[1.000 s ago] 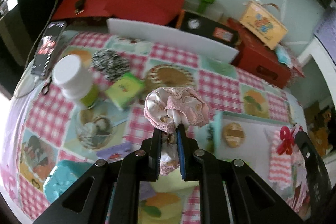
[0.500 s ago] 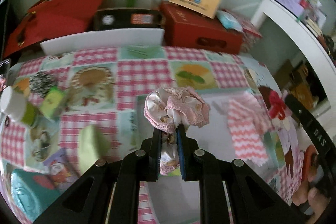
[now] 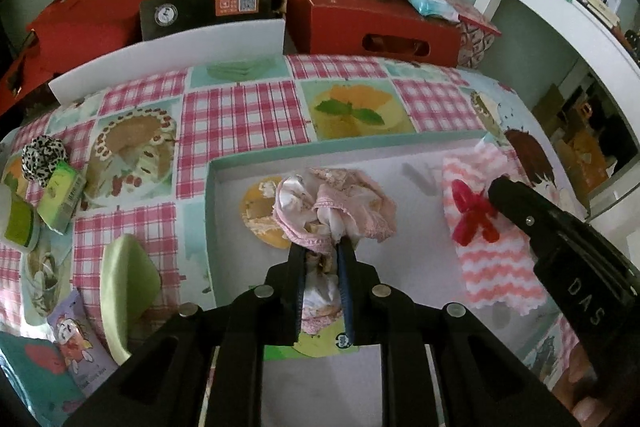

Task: Organize soft objects
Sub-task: 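Carry the bow item into the tray and open the right gripper while the left carries the pink fabric, then lower the pink fabric bundle into the tray and open the left gripper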

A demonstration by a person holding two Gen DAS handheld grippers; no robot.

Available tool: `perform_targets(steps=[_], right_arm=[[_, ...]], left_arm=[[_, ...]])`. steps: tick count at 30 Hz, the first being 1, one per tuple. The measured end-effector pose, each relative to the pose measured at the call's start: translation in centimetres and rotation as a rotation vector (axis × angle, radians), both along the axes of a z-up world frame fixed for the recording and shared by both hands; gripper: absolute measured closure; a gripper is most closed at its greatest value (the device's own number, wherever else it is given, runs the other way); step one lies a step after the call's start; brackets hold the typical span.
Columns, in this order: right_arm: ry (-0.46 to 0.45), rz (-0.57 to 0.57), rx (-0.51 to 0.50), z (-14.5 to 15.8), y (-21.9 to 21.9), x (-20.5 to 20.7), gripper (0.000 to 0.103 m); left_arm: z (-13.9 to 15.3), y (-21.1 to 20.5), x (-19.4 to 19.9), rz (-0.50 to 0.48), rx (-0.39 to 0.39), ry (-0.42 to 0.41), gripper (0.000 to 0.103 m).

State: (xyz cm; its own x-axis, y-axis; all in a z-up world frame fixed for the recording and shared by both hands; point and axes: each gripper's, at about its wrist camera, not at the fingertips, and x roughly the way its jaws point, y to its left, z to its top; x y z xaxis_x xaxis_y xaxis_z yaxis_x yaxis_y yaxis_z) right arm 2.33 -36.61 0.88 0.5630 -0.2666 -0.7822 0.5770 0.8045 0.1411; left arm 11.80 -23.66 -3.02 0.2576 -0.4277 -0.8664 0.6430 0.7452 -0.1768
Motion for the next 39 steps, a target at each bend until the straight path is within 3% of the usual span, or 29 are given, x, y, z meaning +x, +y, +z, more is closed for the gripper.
perform_targets(steps=[1,3,5,9,10,15,17,18,22,32,39], right_arm=[[0.006,0.002,-0.005,-0.1,0.1,0.1,0.082],[0.016,0.006,-0.014,-0.1,0.1,0.2,0.076],[0.023,0.009,-0.017,-0.1,0.2,0.2,0.057],[0.059,0.007,-0.042,-0.1,0.4,0.4,0.046],[0.066,0.007,-0.046,-0.1,0.3,0.5,0.038],[0.113,-0.019,-0.061,-0.3,0.0,0.5,0.015],[0.126,-0.038,-0.068,-0.4,-0.3,0.4,0.000],[0.129,-0.054,-0.076,-0.3,-0.4,0.2,0.000],[0.123,-0.083,-0.068,-0.1,-1.0,-0.3,0.000],[0.168,-0.066,-0.084,-0.6,-0.6,0.3,0.000],[0.148,-0.117,-0.091,1.3,-0.7,-0.4,0.000]], left_arm=[[-0.1,-0.1,0.0,-0.002,0.002,0.007,0.078],[0.0,-0.1,0.0,-0.002,0.002,0.013,0.051],[0.1,0.0,0.0,0.006,0.008,0.010,0.047],[0.3,0.5,0.4,0.025,0.028,0.015,0.044],[0.4,0.7,0.7,0.037,0.032,0.016,0.044],[0.8,1.8,1.6,0.092,0.069,-0.004,0.025],[1.0,2.4,2.1,0.124,0.065,-0.015,0.015],[1.1,2.6,2.2,0.135,0.062,-0.019,0.010],[1.1,3.5,2.8,0.170,0.054,-0.011,0.010],[0.7,3.6,2.9,0.153,0.082,0.023,0.010],[2.0,6.1,3.9,0.206,0.106,0.031,0.010]])
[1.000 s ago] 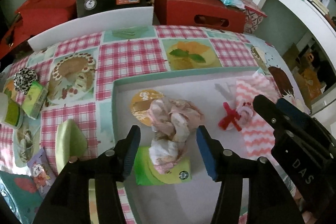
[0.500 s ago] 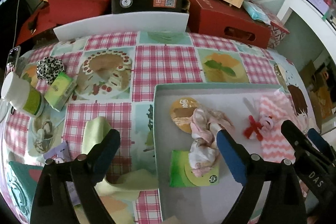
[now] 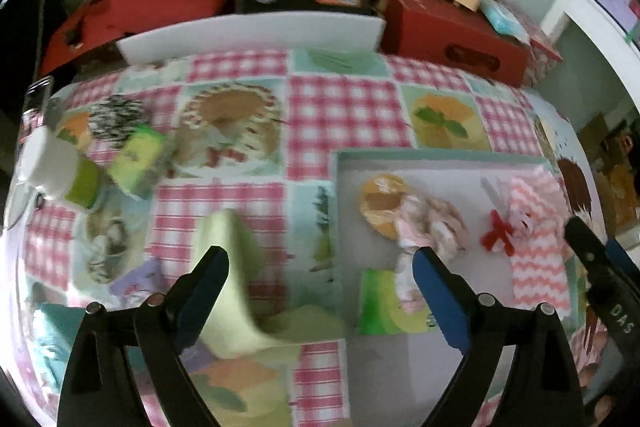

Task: Organize soft objects
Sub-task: 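Lower the pink fabric bundle into the tray and open the left gripper, then grasp the green cloth with the right gripper while the left gripper grasps the purple snack bag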

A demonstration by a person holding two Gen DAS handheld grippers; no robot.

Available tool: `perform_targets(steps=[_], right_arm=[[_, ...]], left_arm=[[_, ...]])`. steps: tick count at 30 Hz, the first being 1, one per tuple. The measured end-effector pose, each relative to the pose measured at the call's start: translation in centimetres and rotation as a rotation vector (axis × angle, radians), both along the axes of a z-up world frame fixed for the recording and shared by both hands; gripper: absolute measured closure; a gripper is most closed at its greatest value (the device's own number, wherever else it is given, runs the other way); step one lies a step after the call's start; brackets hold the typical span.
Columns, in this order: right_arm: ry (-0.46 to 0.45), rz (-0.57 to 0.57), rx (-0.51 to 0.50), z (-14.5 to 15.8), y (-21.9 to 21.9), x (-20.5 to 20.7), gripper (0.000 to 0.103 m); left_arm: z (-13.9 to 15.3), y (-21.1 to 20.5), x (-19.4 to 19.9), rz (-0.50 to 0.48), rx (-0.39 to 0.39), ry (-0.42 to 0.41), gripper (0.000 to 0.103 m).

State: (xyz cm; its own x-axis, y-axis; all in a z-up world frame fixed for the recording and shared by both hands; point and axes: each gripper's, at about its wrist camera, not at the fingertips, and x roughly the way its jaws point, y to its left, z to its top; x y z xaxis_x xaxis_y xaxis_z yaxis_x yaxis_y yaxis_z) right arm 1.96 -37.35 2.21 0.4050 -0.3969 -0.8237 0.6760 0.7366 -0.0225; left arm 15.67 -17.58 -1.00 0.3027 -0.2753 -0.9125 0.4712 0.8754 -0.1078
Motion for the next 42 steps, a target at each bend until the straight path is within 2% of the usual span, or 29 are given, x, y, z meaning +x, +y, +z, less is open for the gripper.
perform_targets(steps=[5,11,15,19,27,31,34,36,42], right_arm=[[-0.020,0.020,-0.002,1.0,0.9,0.3,0.000],[-0.029,0.086,0.013,1.2,2.7,1.6,0.000],[-0.034,0.137,0.026,1.1,4.4,2.6,0.000],[-0.061,0.225,0.069,1.1,6.6,3.9,0.000],[-0.056,0.499,0.174,-0.4,14.0,7.2,0.000],[0.007,0.591,0.180,-2.5,16.8,8.4,0.000],[0.051,0.640,0.205,-4.2,18.1,8.8,0.000],[0.060,0.657,0.212,-4.7,18.6,8.9,0.001],[0.071,0.700,0.231,-5.6,19.4,9.3,0.016]], left_arm=[[1.3,3.8,1.5,0.083,-0.012,-0.002,0.010],[2.5,9.4,3.2,0.239,0.046,-0.052,0.010],[2.4,12.2,3.9,0.320,0.020,-0.021,0.010],[2.1,13.6,4.3,0.353,0.017,-0.001,0.010],[0.6,14.6,5.0,0.363,0.007,0.080,0.010],[-0.4,15.0,5.6,0.347,-0.009,0.143,0.010],[-0.9,15.2,6.1,0.334,0.011,0.186,0.010],[-1.0,15.2,6.7,0.295,0.024,0.208,0.010],[-1.7,14.0,8.6,0.141,0.139,0.297,0.010]])
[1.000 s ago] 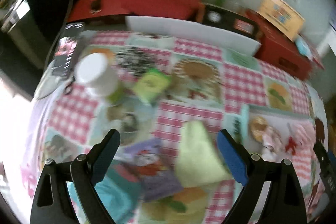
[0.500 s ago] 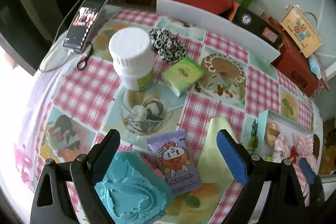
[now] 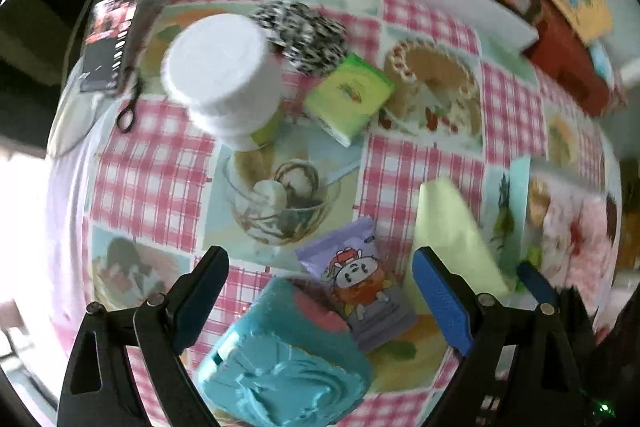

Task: Organize soft objects
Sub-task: 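Grasp the green cloth with the right gripper while the left gripper grasps the purple snack bag, then lift the green cloth and purple bag and carry both toward the tray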

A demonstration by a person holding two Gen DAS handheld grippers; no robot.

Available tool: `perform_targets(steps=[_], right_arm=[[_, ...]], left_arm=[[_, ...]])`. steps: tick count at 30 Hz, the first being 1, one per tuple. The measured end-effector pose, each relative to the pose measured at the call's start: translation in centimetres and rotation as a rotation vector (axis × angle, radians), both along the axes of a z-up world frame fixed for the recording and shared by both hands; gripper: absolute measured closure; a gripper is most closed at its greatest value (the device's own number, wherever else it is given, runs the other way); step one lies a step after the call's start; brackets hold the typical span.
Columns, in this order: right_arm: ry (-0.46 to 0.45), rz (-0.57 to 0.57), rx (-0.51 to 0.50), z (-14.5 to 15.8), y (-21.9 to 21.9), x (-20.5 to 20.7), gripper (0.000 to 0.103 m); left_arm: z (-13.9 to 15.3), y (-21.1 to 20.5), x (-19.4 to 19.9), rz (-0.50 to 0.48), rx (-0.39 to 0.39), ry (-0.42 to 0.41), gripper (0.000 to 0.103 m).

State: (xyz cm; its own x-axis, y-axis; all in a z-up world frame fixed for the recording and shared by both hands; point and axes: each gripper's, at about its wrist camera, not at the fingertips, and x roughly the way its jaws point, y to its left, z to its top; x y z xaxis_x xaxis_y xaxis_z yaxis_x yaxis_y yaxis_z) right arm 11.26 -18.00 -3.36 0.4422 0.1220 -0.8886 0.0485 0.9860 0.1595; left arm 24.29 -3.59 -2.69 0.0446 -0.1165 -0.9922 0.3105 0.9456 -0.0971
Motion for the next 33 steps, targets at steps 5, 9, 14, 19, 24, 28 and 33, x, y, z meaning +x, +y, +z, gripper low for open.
perform_targets(steps=[5,9,14,19,24,28,33], right_arm=[[0.007,-0.004,0.023,-0.4,-0.2,0.1,0.035],[0.018,-0.008,0.056,-1.1,-0.5,0.3,0.048],[0.026,-0.016,0.094,-1.5,-0.9,0.3,0.065],[0.022,-0.027,0.124,-1.7,-1.3,0.2,0.073],[0.018,-0.031,0.135,-1.7,-1.3,0.2,0.077],[0.018,-0.033,0.141,-1.7,-1.4,0.1,0.077],[0.018,-0.033,0.148,-1.7,-1.4,0.1,0.082]], left_arm=[[-2.9,-2.1,1.4,-0.126,0.080,0.188,0.010],[-5.3,-2.9,1.9,-0.111,0.088,0.324,0.010],[-7.3,-4.9,2.2,-0.142,0.150,0.358,0.010],[-9.0,-6.8,2.7,-0.153,0.168,0.393,0.026],[-10.6,-8.8,2.2,-0.182,0.191,0.403,0.039],[-11.1,-9.7,1.6,-0.185,0.197,0.389,0.043],[-9.9,-10.3,1.7,-0.194,0.158,0.351,0.065]])
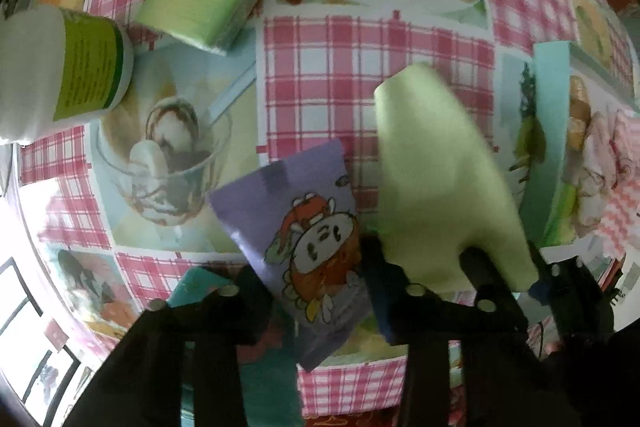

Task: Organize soft objects
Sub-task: 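Lift the green cloth and purple bag and carry both toward the tray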

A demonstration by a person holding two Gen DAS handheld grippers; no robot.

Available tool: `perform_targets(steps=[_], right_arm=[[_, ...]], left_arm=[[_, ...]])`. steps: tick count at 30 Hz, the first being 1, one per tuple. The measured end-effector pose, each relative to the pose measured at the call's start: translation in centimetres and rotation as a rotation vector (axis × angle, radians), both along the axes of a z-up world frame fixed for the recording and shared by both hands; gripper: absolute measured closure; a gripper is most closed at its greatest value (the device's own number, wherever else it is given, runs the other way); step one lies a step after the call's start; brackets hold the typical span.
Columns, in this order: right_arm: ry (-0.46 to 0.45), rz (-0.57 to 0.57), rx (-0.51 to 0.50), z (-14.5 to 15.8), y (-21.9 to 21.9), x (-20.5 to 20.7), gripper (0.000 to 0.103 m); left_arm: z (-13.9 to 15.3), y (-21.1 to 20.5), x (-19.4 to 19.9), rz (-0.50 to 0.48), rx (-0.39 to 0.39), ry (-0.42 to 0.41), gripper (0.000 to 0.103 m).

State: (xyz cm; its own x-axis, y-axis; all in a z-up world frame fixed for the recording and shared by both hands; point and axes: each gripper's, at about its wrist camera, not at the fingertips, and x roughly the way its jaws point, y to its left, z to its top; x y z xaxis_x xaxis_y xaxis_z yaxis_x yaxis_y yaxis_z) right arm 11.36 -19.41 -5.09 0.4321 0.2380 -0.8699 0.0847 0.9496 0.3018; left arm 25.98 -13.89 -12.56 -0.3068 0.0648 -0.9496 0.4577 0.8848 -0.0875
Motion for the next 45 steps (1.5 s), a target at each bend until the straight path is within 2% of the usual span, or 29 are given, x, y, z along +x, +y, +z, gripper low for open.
perform_targets(steps=[2,4,10,14,23,29,33,40,42,44,45], right_arm=[[-0.001,-0.001,0.004,0.0,-0.1,0.0,0.082],[-0.002,-0.003,0.009,0.0,-0.1,0.0,0.087],[-0.012,-0.010,0.034,0.2,-0.3,-0.1,0.091],[-0.019,-0.016,0.053,0.3,-0.5,-0.2,0.093],[-0.069,-0.027,0.105,1.5,-1.3,-0.6,0.094],[-0.096,-0.047,0.142,2.1,-2.1,-0.8,0.094],[-0.131,-0.066,0.175,2.7,-2.8,-1.2,0.094],[-0.215,-0.090,0.216,4.2,-3.8,-1.7,0.094],[-0.248,-0.096,0.229,4.8,-4.1,-1.9,0.094],[-0.281,-0.102,0.245,5.5,-4.3,-2.2,0.094],[-0.302,-0.105,0.255,5.9,-4.5,-2.4,0.094]], left_arm=[[0.4,0.0,-0.3,0.022,-0.020,-0.016,0.067],[0.7,0.1,-0.7,0.046,-0.048,-0.027,0.068],[1.5,1.2,-2.2,0.132,-0.146,-0.081,0.070],[2.6,2.3,-2.9,0.199,-0.210,-0.150,0.070],[4.8,4.0,-4.6,0.273,-0.274,-0.267,0.070],[8.0,6.0,-5.7,0.335,-0.326,-0.352,0.070],[9.6,6.3,-7.1,0.344,-0.343,-0.396,0.070],[13.2,7.4,-8.2,0.365,-0.417,-0.461,0.070],[13.0,7.1,-7.7,0.372,-0.438,-0.467,0.070],[14.1,7.7,-8.0,0.377,-0.453,-0.488,0.070],[13.2,7.2,-7.2,0.381,-0.454,-0.494,0.070]])
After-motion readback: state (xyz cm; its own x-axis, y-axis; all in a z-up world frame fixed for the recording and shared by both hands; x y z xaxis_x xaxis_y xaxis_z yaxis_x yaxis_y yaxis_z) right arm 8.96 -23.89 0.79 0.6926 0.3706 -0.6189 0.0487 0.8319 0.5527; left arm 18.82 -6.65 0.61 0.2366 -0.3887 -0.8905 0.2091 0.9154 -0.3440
